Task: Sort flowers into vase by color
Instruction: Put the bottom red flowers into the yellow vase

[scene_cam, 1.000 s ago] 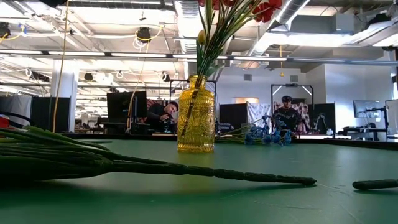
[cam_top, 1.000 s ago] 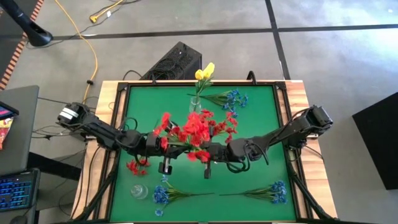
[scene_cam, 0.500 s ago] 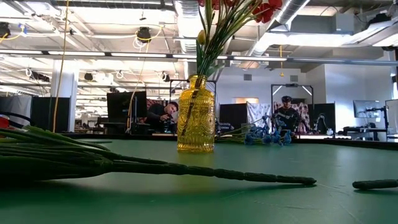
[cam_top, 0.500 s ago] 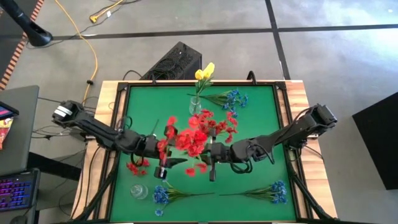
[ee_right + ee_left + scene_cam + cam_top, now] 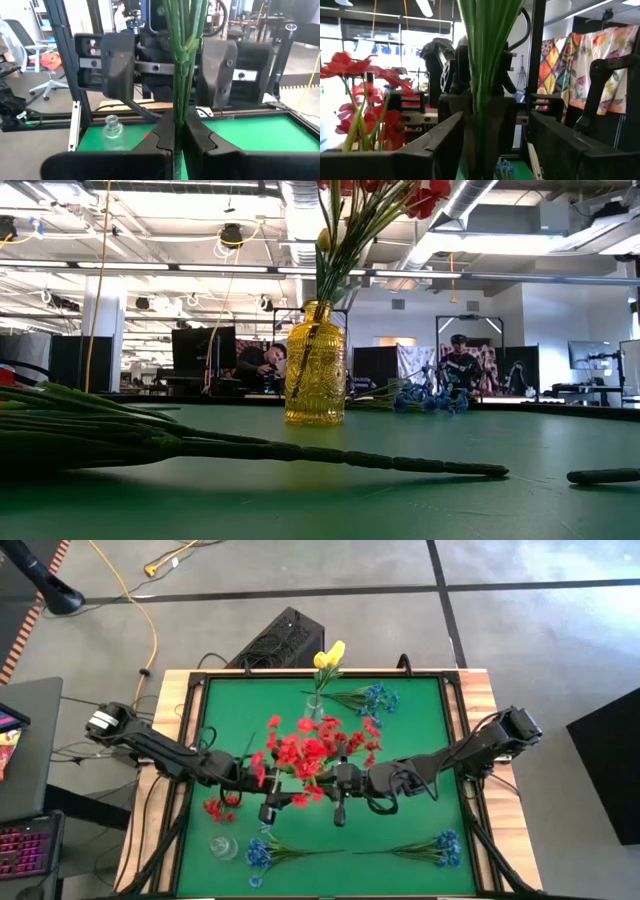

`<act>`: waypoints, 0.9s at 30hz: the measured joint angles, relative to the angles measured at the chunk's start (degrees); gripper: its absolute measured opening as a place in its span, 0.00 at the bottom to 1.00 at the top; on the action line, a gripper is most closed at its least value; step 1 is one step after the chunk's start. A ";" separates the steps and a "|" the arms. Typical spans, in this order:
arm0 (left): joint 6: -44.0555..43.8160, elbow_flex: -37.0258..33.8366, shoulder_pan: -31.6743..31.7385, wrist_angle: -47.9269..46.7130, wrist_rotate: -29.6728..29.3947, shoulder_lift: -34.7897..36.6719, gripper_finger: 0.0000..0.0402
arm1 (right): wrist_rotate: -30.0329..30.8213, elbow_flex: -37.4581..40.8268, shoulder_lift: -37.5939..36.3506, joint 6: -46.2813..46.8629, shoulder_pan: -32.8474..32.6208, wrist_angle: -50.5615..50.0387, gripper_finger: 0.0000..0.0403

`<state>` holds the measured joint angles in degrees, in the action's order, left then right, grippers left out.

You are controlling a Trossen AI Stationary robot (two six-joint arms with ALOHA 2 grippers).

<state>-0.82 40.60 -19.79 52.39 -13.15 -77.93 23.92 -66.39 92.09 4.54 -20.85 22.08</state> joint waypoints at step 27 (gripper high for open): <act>0.15 0.02 1.90 -2.49 -0.73 -0.04 0.02 | -1.73 -0.02 0.04 -0.42 1.49 -1.86 0.15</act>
<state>-0.67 40.62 -17.89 49.90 -13.88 -77.97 22.19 -66.41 92.14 4.11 -19.35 20.22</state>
